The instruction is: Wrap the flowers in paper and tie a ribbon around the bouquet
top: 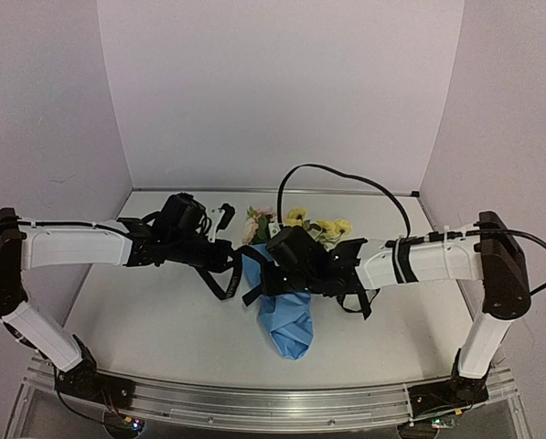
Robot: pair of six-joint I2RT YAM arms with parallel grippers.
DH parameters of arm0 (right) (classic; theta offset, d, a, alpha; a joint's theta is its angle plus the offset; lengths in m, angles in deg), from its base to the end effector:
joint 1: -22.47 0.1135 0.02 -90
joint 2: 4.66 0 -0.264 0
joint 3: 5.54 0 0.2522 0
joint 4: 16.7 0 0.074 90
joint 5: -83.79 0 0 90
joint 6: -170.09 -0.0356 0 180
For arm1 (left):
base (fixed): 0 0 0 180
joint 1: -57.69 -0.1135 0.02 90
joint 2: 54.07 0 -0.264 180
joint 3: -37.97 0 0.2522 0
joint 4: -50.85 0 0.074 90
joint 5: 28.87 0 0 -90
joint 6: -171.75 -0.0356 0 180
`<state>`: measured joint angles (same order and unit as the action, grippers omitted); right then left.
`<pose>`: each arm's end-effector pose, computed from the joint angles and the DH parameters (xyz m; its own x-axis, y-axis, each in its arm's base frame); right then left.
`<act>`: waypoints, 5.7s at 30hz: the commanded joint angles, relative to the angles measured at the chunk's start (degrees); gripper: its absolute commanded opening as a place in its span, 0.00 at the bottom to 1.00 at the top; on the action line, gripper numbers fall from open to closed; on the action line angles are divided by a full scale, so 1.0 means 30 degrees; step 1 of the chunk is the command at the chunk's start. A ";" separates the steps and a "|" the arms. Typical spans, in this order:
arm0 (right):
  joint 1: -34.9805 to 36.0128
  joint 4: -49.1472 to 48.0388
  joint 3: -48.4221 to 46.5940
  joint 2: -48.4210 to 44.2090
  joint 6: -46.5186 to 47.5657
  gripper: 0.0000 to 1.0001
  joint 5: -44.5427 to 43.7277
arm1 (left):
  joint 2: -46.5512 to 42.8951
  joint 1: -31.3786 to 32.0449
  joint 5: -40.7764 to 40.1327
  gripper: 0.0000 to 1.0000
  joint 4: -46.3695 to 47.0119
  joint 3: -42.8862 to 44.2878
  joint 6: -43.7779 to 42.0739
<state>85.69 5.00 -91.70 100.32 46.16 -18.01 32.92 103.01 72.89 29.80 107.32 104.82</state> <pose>0.1911 0.3625 0.2164 -0.6916 -0.1576 -0.7049 -0.5036 0.8049 0.3141 0.2279 -0.2408 0.2327 -0.7210 0.1835 -0.6682 0.5711 0.7034 -0.4231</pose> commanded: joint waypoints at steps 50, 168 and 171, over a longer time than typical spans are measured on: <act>-0.1346 0.1343 -0.1273 -0.2270 0.1458 0.00 -0.1389 | 0.2940 0.0622 0.4804 0.61 0.8906 -0.1230 -0.1894; -0.3126 0.7179 0.0770 -0.9126 -0.7254 0.00 -0.6558 | 0.3309 0.1622 0.2463 0.00 0.7979 -0.0588 -0.5303; -0.2348 0.7282 0.0317 -0.8987 -0.7621 0.00 -0.5951 | 0.3247 0.1622 0.2300 0.00 0.8181 -0.0691 -0.5301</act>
<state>75.07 24.67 -87.51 73.77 25.37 -34.26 44.64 107.64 81.27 51.30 105.77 90.25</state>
